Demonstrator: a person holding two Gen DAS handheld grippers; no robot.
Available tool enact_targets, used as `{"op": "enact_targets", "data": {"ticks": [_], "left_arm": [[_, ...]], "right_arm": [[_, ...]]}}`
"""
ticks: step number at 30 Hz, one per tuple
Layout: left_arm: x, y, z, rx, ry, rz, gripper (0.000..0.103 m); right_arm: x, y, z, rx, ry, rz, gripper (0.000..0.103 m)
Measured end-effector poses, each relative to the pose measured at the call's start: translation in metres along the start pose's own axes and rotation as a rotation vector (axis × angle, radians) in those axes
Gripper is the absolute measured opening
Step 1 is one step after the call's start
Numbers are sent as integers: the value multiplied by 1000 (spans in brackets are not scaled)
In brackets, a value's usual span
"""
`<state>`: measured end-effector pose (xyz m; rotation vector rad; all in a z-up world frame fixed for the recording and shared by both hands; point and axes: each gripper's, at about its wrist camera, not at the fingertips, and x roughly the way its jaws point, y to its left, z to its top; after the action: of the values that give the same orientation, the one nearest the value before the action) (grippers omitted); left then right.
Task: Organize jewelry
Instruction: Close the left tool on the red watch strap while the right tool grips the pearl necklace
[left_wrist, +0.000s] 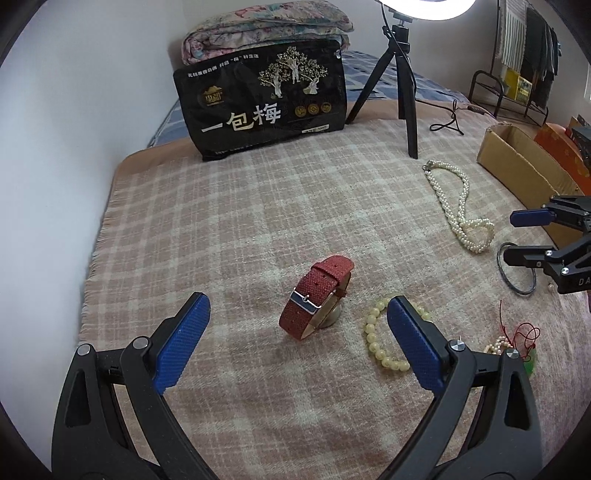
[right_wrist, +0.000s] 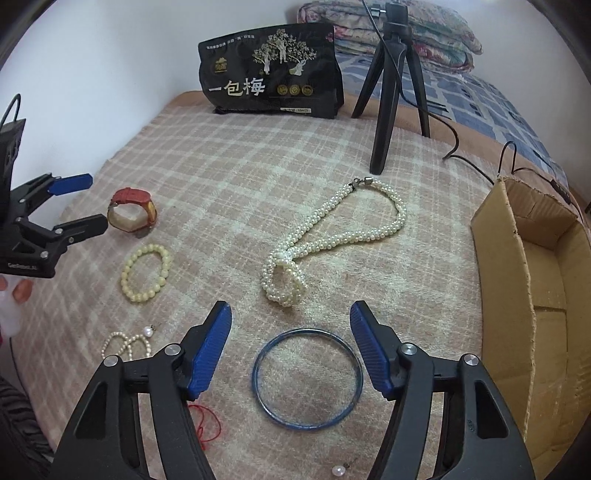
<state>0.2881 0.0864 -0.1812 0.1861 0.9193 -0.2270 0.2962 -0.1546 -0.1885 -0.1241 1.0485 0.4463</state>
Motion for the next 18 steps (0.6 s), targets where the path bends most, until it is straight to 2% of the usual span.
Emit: {"op": "enact_targets", "data": {"ticks": [5, 8, 18], "left_arm": [[8, 7, 2, -27, 8, -32, 98], [12, 8, 1, -27, 11, -40, 98], [17, 12, 2, -45, 16, -57, 91]], "right_arm": [[8, -6, 4, 25, 6, 0, 65], [13, -9, 7, 46, 14, 24, 54], [32, -9, 13, 59, 40, 32, 40]]}}
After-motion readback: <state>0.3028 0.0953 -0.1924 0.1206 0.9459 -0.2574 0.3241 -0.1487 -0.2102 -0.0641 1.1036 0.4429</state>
